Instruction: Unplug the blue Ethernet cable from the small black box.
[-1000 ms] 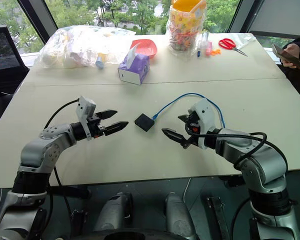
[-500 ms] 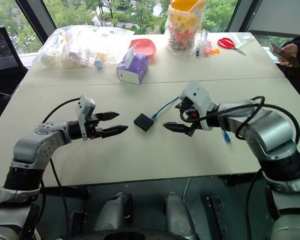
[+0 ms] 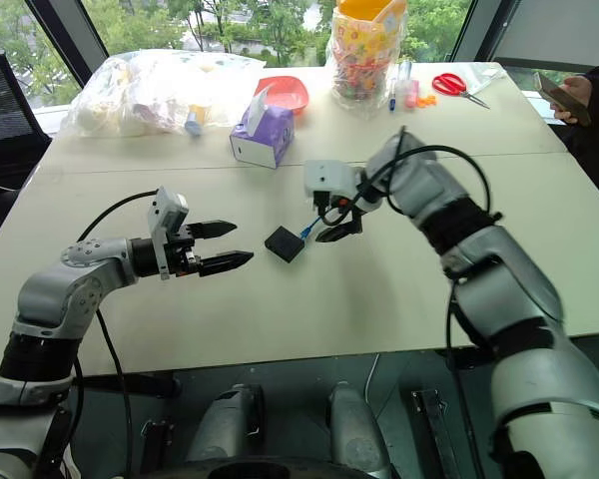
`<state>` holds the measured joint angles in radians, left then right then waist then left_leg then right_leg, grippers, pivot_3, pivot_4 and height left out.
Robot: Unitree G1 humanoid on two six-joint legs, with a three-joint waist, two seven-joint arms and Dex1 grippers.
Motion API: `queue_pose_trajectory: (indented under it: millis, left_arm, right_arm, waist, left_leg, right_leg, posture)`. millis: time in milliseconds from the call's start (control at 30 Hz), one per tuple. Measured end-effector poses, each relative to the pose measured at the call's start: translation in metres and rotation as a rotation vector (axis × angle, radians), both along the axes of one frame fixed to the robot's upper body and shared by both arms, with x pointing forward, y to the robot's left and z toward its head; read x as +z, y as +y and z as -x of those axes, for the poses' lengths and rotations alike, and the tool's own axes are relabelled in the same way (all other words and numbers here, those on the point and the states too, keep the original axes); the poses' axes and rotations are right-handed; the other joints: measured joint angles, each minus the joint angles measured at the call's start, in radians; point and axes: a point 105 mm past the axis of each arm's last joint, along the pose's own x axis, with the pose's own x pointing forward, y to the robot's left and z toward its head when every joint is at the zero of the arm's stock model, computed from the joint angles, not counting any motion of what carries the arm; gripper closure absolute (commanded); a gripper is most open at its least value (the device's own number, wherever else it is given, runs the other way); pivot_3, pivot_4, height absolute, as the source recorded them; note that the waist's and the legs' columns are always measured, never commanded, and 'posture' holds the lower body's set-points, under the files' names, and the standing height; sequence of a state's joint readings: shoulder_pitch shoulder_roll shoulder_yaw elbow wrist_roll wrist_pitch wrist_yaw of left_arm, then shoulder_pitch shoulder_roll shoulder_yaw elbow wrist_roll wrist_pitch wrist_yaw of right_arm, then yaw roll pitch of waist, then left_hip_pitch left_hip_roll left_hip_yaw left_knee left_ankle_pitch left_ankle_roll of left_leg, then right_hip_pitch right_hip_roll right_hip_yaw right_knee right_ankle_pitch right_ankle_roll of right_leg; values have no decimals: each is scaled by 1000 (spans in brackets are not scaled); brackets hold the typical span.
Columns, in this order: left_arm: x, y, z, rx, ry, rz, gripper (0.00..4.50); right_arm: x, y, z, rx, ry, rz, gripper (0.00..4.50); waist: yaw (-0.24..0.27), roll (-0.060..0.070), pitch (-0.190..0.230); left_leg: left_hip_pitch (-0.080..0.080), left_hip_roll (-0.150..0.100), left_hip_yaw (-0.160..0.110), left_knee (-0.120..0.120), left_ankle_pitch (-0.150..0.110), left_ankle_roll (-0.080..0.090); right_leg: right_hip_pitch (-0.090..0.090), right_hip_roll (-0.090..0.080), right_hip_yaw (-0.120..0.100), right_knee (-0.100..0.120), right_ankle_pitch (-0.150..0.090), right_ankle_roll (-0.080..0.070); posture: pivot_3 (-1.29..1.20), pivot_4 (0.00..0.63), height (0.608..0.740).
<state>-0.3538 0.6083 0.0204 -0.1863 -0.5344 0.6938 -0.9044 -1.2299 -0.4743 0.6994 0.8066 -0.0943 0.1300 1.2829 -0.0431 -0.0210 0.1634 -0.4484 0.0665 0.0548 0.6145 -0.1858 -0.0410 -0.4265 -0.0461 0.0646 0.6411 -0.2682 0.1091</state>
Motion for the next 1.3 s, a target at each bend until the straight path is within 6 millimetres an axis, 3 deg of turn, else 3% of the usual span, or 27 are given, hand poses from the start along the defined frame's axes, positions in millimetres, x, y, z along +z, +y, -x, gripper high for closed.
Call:
queue_pose_trajectory:
  millis: [133,400,433,467,733,933,1000,1167,1300]
  left_arm:
    - [-2,-1,6,22,-6,-10,32]
    - [0,8,9,85,-27,-3,32]
    - [0,8,8,91,-29,-2,0]
    - [1,9,7,102,-38,-1,0]
    - [-2,12,8,131,-41,7,0]
    - [2,4,6,121,-38,61,0]
    - [8,-6,2,94,-34,102,0]
    - [15,-13,-8,38,1,132,0]
    - [23,-18,-17,2,8,152,0]
  right_arm:
    - [-14,5,-2,74,11,101,0]
    - [-15,24,-4,146,-3,203,0]
    - [-15,26,-4,152,-4,214,516]
    - [-16,29,-3,159,-2,224,746]
    - [-23,43,1,181,11,212,4447]
    - [-22,36,-9,257,-201,173,4447]
    - [-25,19,-9,293,-323,134,4447]
    - [-31,-7,10,256,-550,47,4447]
    - [-33,-13,27,180,-654,14,4447]
  waist:
    - [3,-1,1]
    - [-4,-1,2]
    - [-4,-1,2]
    - [-5,-1,1]
    - [-29,-2,1]
    - [-24,-2,1]
    - [-1,-3,1]
    - [14,-2,1]
    - [22,-2,1]
  left_leg:
    - [1,0,0,1,0,-1]
    - [6,0,-2,1,2,-3]
    - [6,0,-2,1,2,-3]
    - [6,0,-2,1,2,-3]
    - [10,1,-2,1,3,-5]
    - [10,0,-3,2,3,-5]
    - [9,0,-4,4,3,-5]
    - [6,-1,-3,5,3,-5]
    - [6,-1,-3,5,3,-5]
  right_leg:
    - [-1,0,0,6,-1,1]
    - [0,1,0,12,-1,0]
    - [0,1,0,12,-1,0]
    - [0,1,0,12,-1,0]
    - [2,1,0,14,-1,-1]
    - [4,1,0,15,-2,-3]
    - [4,1,0,14,-3,-3]
    - [3,0,0,13,-2,0]
    - [2,2,0,13,-2,0]
  posture:
    - [0,150,735]
    - [0,150,735]
    - [0,150,735]
    - [0,150,735]
    - [0,150,735]
    - [0,150,735]
    - [0,150,735]
    - [0,150,735]
    - [0,150,735]
